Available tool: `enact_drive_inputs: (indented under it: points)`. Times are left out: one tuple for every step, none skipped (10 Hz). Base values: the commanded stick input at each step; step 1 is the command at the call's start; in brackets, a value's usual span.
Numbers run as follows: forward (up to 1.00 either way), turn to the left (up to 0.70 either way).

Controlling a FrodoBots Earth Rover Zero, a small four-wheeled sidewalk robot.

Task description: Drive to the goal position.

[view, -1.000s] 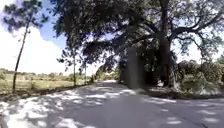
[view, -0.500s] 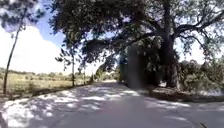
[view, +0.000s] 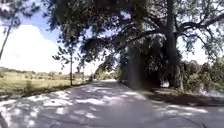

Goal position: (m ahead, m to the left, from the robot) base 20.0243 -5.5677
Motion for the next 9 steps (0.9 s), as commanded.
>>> enact_drive_inputs:
  points:
    - [0.7,0.0]
    - [0.7,0.0]
    - [0.7,0.0]
    - [0.7,0.0]
    - [0.7,0.0]
    - [0.7,0.0]
    - [0.7,0.0]
    - [0.7,0.0]
    - [0.7,0.0]
